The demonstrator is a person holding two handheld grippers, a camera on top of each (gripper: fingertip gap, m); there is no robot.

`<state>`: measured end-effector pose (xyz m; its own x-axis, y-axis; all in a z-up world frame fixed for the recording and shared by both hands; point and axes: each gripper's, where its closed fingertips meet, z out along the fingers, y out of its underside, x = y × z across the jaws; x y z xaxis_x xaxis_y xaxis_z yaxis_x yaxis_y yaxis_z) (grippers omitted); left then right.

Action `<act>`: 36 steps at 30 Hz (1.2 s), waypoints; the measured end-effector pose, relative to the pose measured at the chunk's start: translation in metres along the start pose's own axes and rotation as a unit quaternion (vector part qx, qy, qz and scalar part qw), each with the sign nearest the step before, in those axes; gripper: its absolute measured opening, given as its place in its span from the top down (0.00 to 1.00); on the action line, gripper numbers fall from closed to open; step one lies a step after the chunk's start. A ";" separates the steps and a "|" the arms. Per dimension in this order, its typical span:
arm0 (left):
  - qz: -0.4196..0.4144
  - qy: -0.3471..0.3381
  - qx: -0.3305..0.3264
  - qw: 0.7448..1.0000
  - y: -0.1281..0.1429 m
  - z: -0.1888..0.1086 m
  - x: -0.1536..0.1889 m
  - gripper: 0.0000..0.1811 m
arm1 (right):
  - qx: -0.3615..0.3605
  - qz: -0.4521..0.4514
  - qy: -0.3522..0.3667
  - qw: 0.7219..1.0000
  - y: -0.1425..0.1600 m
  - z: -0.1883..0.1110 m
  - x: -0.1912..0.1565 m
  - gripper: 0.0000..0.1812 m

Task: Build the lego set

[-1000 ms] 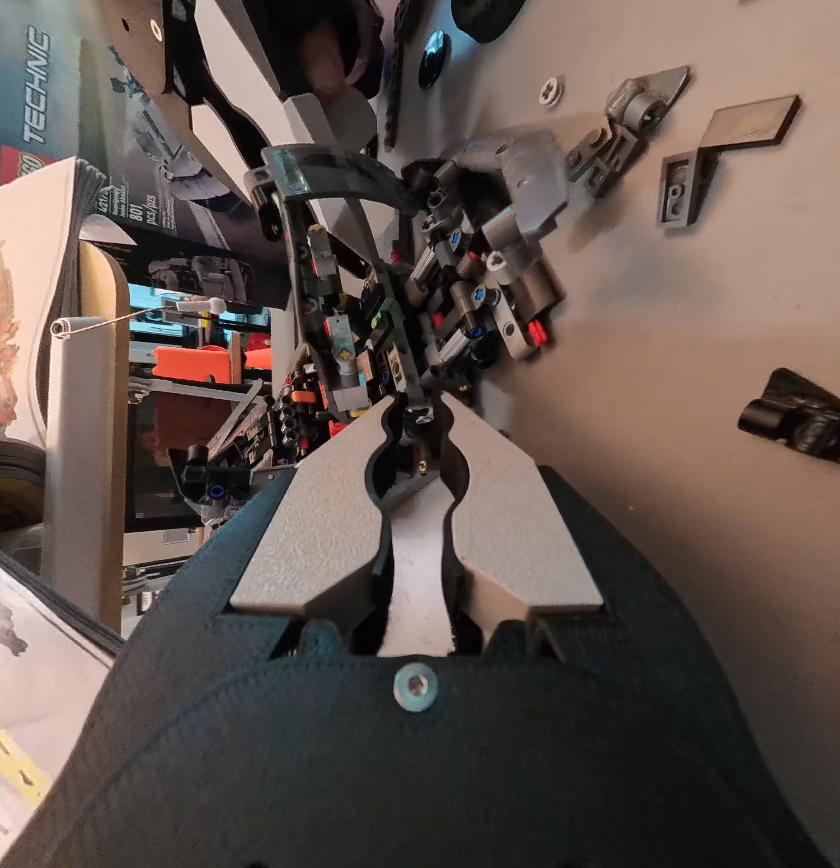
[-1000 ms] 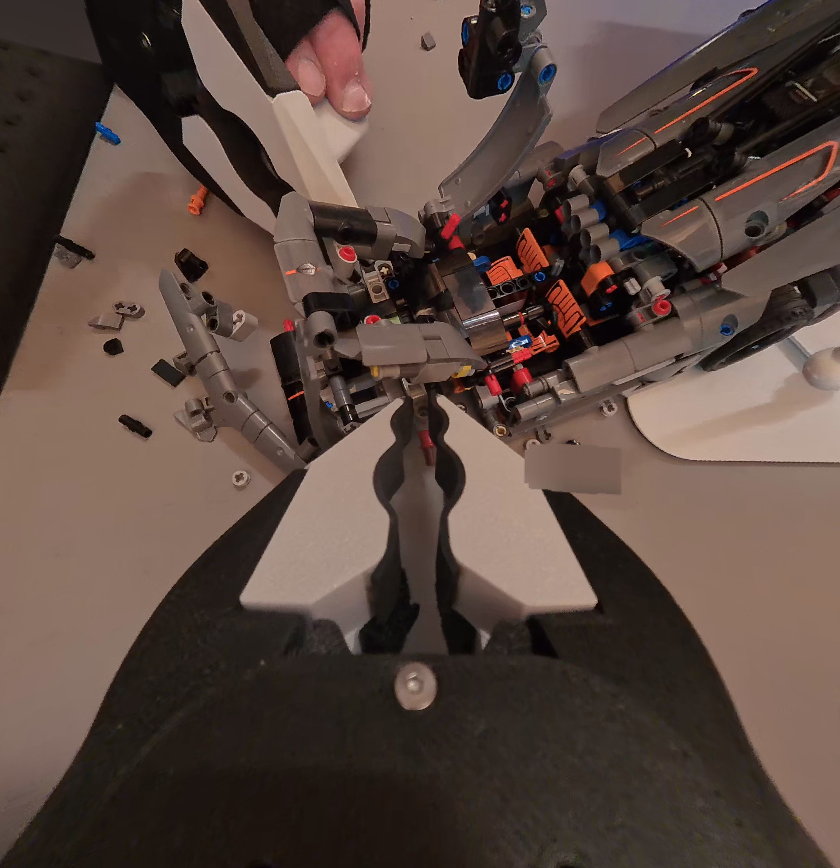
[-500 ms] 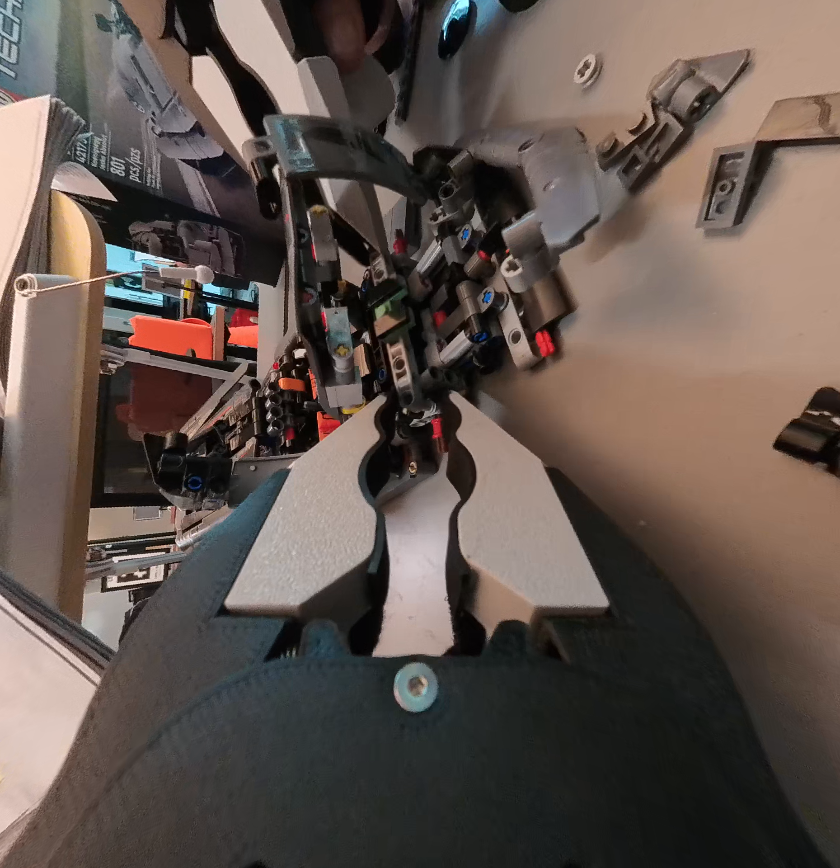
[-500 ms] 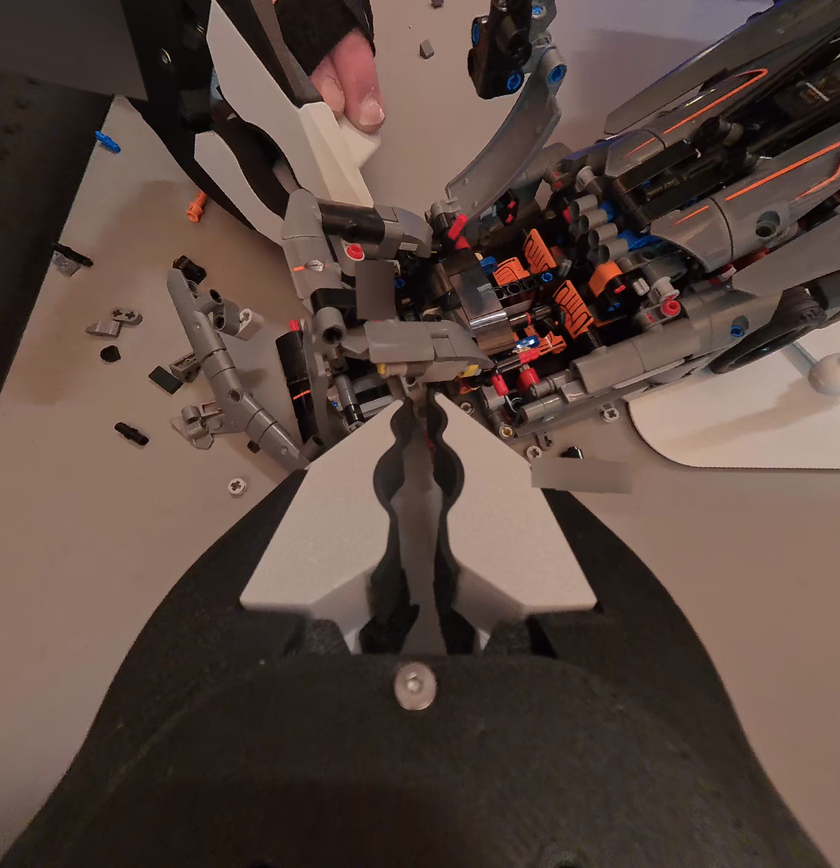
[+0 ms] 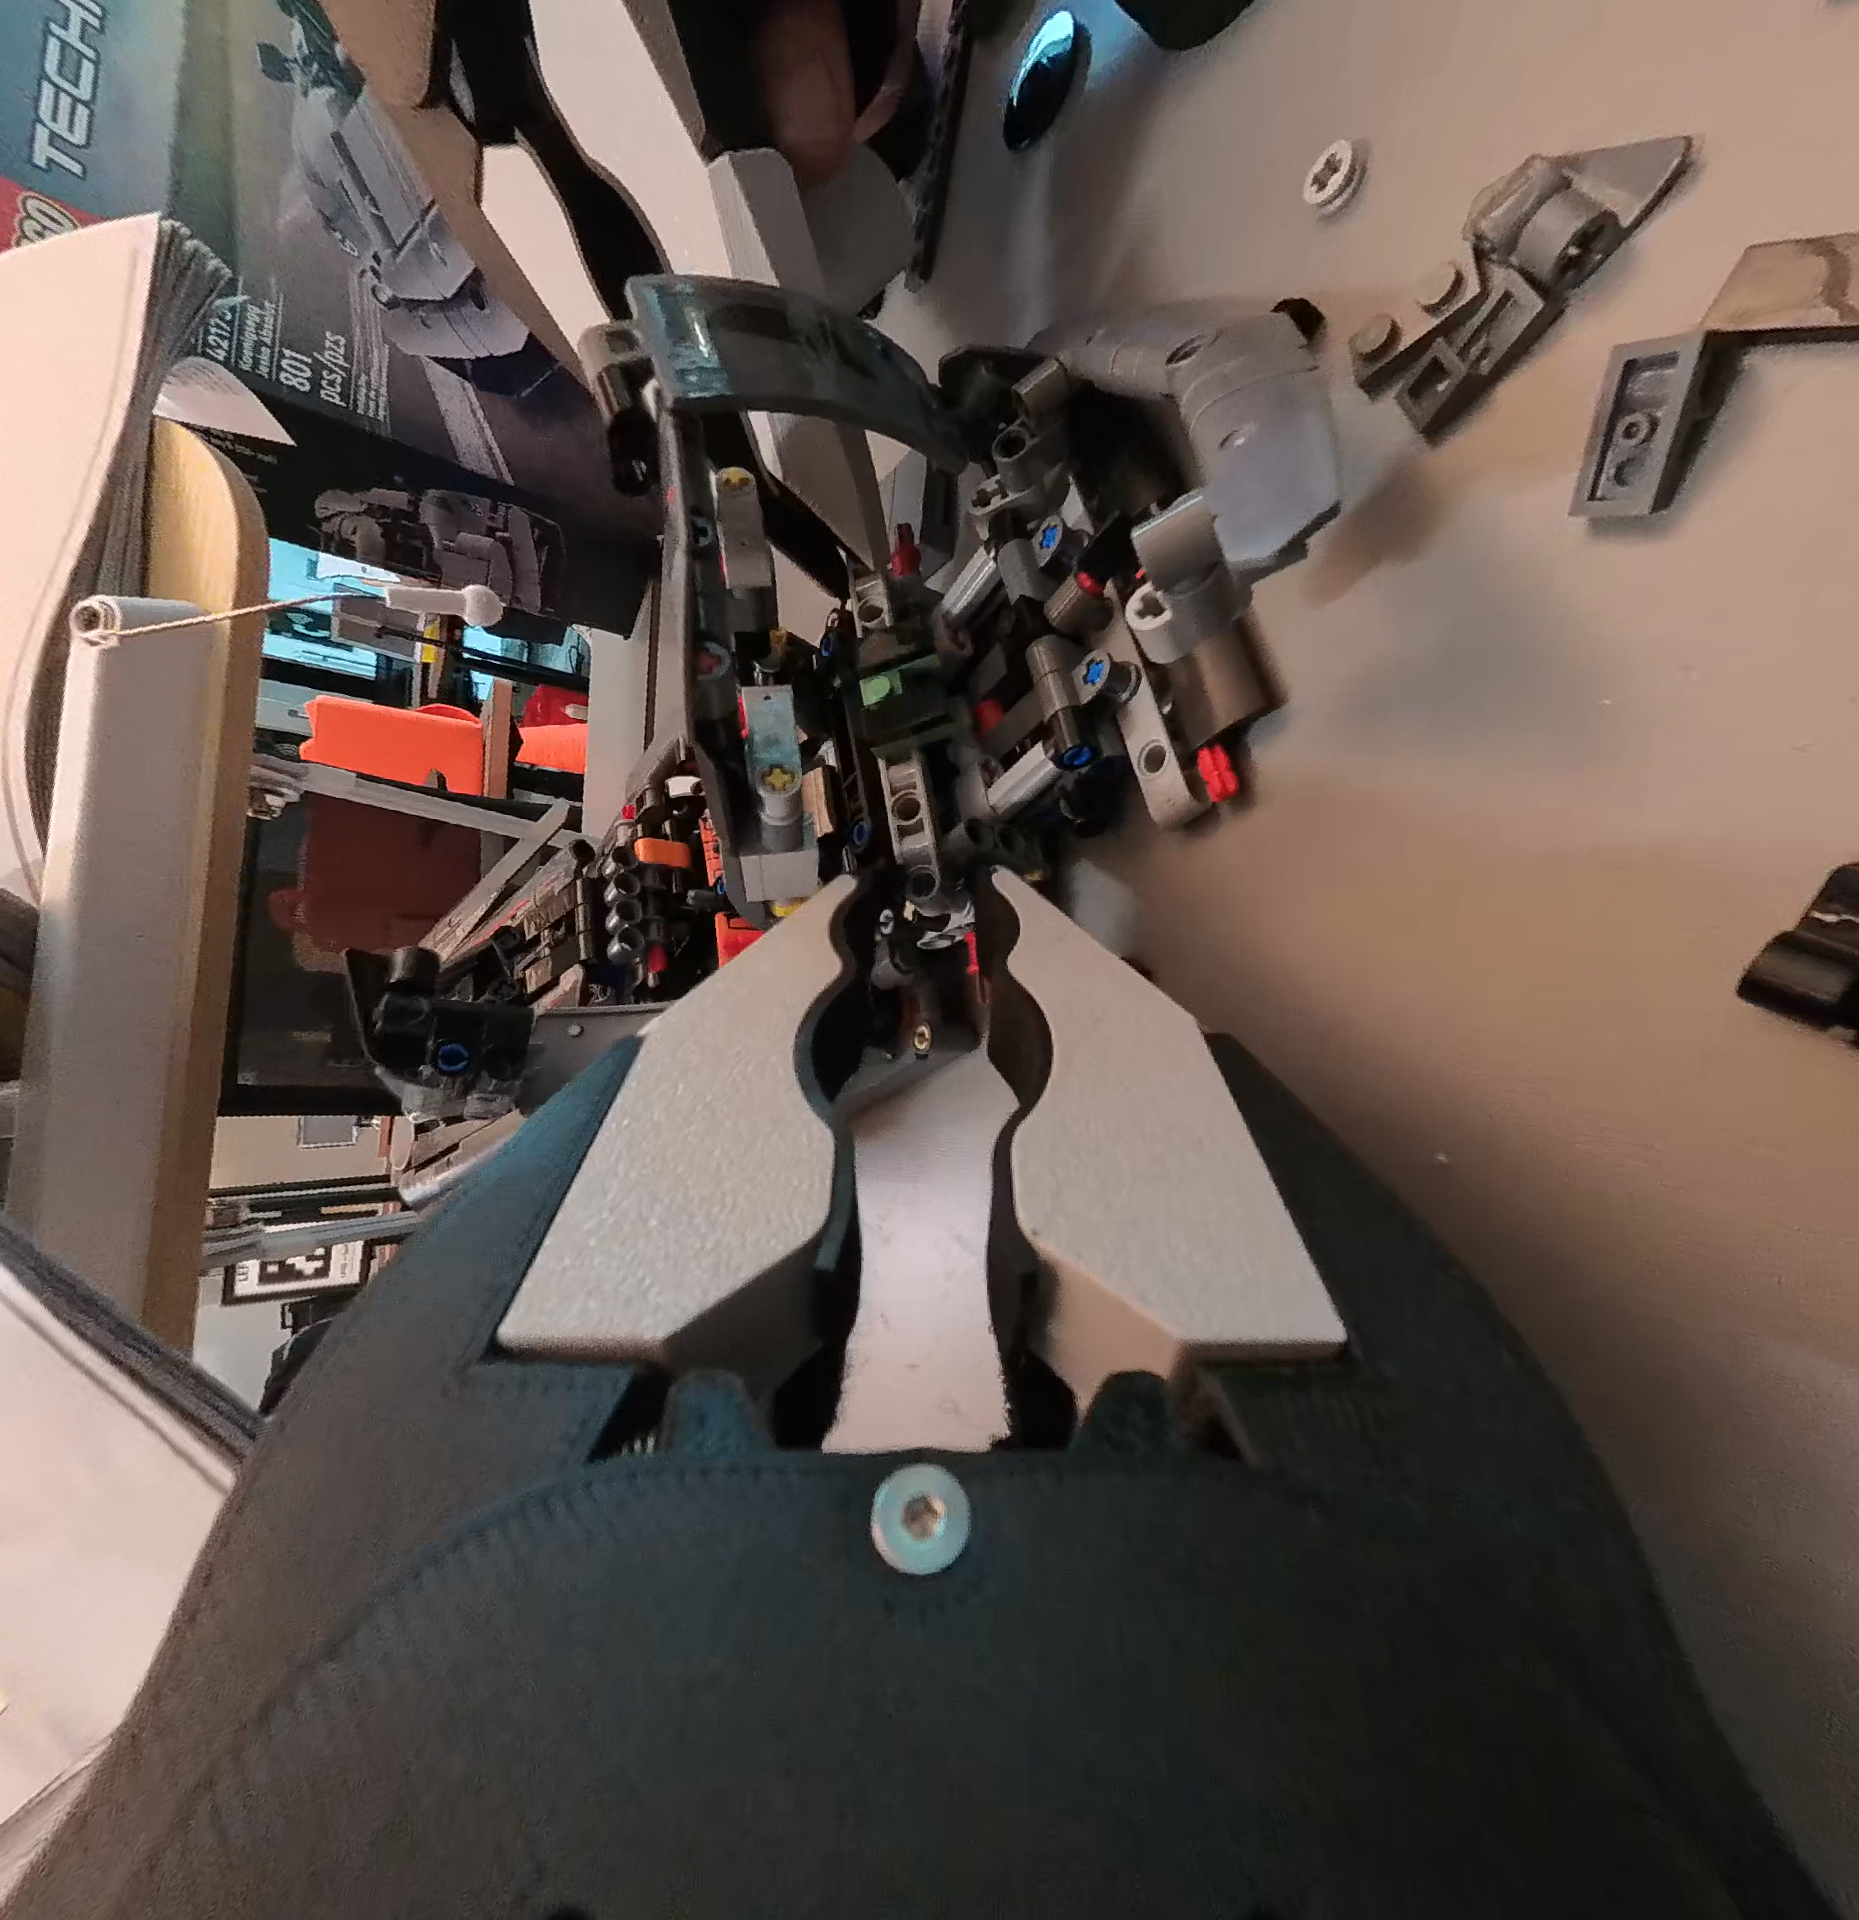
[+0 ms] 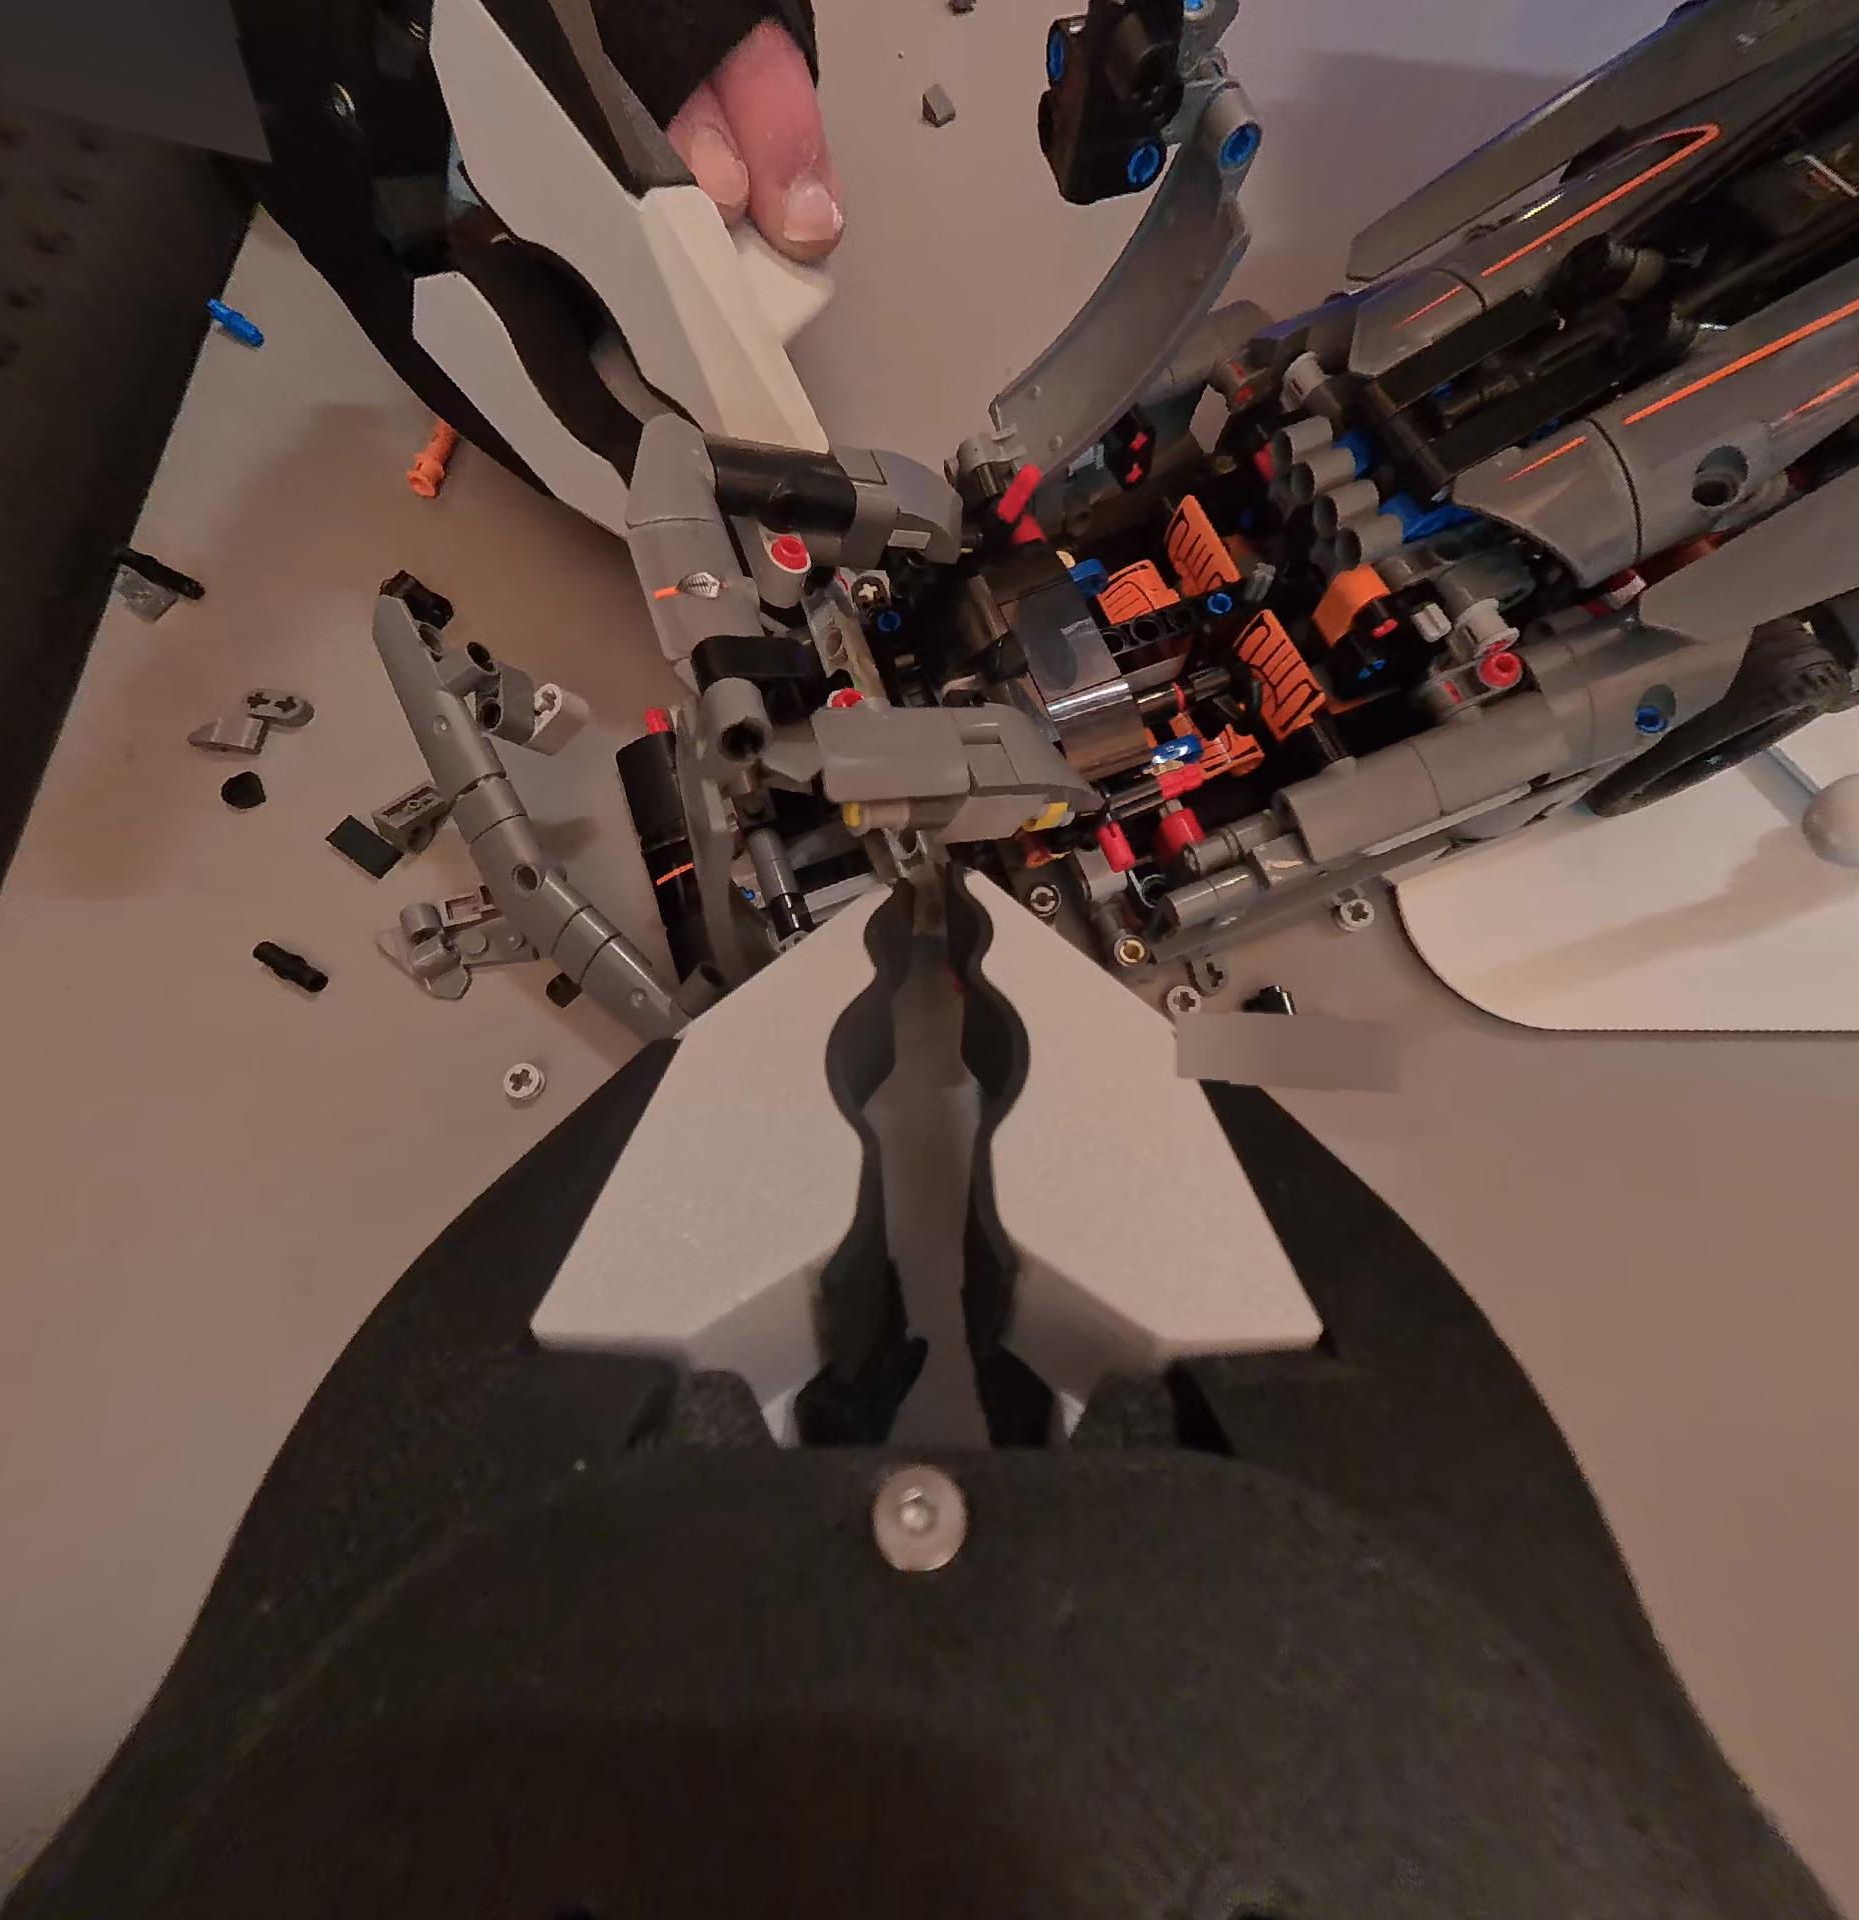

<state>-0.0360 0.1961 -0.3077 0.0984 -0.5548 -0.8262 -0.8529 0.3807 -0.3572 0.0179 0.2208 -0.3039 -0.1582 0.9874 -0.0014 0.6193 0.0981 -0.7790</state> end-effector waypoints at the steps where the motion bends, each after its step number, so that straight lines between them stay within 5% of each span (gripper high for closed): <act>1: 0.004 -0.003 0.004 1.000 -0.002 -0.001 -0.001 0.91 | 0.000 0.001 0.000 1.000 0.000 0.000 0.000 0.98; 12: 0.067 -0.018 -0.006 0.998 -0.001 -0.004 0.001 0.97 | 0.002 0.005 0.000 1.000 0.000 0.000 0.001 0.98; 36: -0.180 0.070 0.033 0.981 0.001 0.000 -0.003 0.98 | 0.005 0.025 0.000 1.000 -0.001 0.001 0.005 0.99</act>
<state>-0.0372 0.1981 -0.3060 0.3122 -0.7562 -0.5750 -0.7405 0.1855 -0.6460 0.0155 0.2259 -0.3033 -0.1267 0.9911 -0.0398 0.6194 0.0477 -0.7836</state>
